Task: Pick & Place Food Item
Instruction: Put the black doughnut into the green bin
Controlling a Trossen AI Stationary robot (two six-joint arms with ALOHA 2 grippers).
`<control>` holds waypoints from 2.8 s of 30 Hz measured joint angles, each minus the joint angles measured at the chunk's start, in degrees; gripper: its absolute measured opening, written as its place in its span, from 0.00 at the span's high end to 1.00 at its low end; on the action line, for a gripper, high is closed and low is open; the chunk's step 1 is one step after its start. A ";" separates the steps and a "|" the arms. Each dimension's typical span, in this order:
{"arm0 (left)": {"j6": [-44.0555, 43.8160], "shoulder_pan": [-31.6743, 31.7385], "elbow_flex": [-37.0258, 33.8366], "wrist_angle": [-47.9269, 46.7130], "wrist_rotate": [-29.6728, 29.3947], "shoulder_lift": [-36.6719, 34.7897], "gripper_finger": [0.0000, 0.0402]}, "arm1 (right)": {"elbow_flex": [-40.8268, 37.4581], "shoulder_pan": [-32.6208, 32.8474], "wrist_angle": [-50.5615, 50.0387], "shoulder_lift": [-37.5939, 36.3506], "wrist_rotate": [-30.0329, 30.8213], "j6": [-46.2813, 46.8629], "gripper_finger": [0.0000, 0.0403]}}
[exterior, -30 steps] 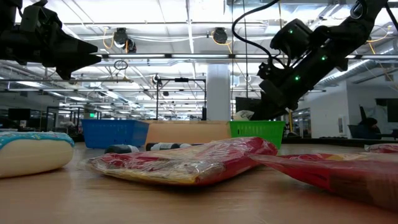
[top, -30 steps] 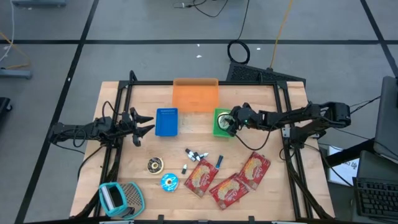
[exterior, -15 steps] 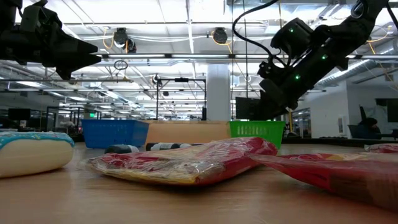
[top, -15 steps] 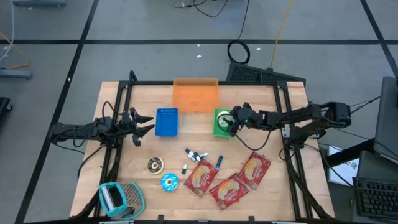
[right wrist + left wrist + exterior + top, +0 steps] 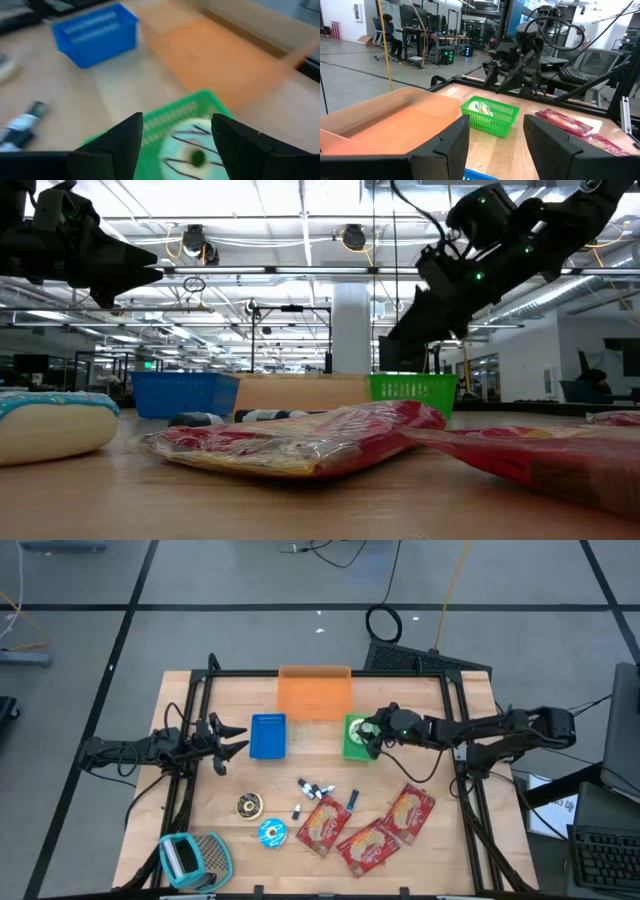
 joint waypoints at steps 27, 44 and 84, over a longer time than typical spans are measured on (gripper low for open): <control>0.00 0.00 0.00 0.01 0.00 0.00 0.54 | 0.01 19.23 19.88 -1.13 -35.64 6.93 0.46; -1.94 -0.01 0.01 3.58 0.02 0.00 0.54 | -2.01 11.47 8.48 -21.48 -57.05 1.44 0.48; -54.09 -21.60 42.34 -48.30 19.20 82.00 0.54 | -21.53 10.64 18.31 -37.54 -33.92 -16.24 0.50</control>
